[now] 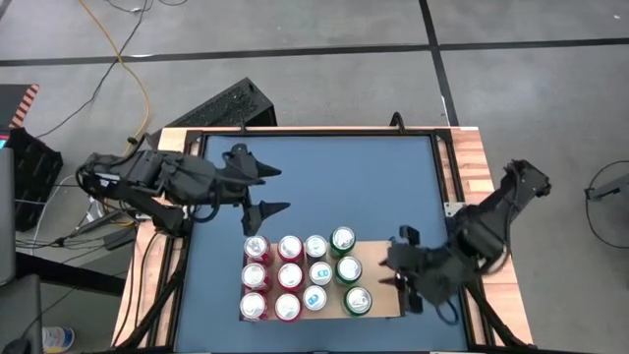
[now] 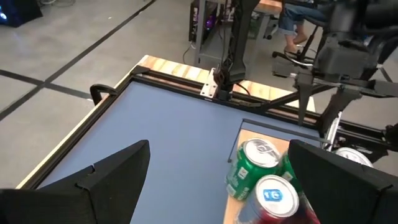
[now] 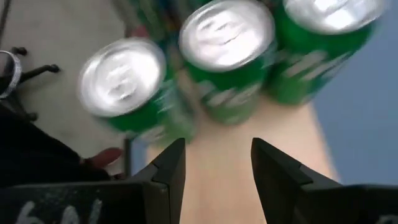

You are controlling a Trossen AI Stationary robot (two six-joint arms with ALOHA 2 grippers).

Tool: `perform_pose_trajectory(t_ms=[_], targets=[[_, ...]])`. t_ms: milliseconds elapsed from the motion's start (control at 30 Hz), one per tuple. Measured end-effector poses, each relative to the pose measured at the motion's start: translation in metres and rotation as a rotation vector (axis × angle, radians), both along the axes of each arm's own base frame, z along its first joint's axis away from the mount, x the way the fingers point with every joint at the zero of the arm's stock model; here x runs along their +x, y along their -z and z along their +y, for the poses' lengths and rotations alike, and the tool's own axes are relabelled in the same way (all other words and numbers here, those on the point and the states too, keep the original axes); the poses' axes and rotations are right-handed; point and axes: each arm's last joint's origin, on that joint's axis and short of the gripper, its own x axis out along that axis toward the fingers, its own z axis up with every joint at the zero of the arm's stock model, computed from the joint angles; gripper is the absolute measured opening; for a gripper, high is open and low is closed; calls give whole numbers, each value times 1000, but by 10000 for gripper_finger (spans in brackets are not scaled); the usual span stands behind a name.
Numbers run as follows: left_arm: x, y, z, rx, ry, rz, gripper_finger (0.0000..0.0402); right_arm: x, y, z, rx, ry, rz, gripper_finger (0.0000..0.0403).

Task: Place canned beverage on shelf
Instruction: Adjust the green soda can on the shelf

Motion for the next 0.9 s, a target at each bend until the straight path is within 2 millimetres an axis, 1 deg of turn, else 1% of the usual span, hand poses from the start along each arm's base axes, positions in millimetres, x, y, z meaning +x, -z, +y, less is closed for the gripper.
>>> perform_pose_trajectory(t_ms=[200, 367, 533, 667, 900], targets=[[-4, 0, -11, -2, -21, -13, 368, -5, 16, 34, 75, 51, 8, 165], [-5, 0, -15, 1, -24, -17, 368, 0, 34, 53, 48, 78, 26, 165], [-6, -1, -15, 10, -49, -23, 368, 8, 46, 62, 58, 64, 63, 165], [-6, -1, -15, 12, -59, -26, 368, 8, 45, 62, 51, 49, 53, 165], [-5, -1, -15, -6, -63, -31, 368, 17, 43, 58, -52, -61, 5, 165]])
